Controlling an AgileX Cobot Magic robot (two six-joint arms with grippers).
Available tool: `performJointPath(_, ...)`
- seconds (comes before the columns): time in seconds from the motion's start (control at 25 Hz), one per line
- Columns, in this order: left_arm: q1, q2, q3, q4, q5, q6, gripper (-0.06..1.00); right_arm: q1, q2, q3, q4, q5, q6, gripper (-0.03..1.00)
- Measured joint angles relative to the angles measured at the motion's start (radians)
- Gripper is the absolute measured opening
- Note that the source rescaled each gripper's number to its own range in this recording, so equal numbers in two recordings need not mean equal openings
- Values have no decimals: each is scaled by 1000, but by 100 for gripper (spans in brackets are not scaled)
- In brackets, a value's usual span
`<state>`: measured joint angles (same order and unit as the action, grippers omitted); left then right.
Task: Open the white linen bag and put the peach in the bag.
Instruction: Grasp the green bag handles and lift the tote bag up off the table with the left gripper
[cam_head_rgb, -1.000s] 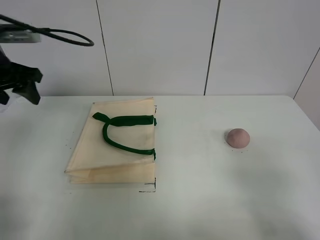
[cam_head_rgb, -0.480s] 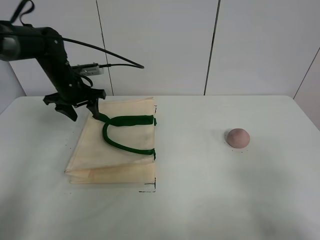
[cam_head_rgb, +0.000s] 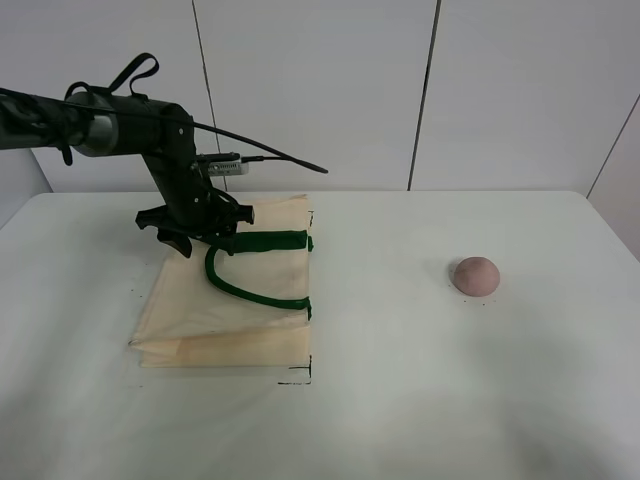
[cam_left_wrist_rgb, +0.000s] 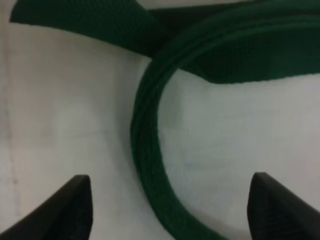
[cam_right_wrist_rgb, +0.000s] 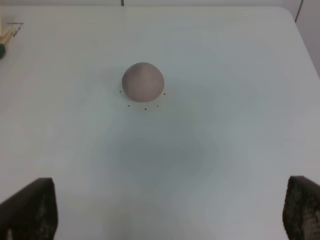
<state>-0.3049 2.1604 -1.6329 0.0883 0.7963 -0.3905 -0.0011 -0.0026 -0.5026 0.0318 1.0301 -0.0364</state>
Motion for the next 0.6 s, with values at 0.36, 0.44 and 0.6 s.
performJointPath(0.36, -1, 77, 0, 12, -46, -16, 100, 0, 0, 0, 0, 0, 0, 100)
performJointPath(0.44, -1, 100, 0, 12, -63, -16, 100, 0, 0, 0, 0, 0, 0, 100)
performJointPath(0.6, -1, 118, -1, 12, -72, -17, 99, 0, 0, 0, 0, 0, 0, 100)
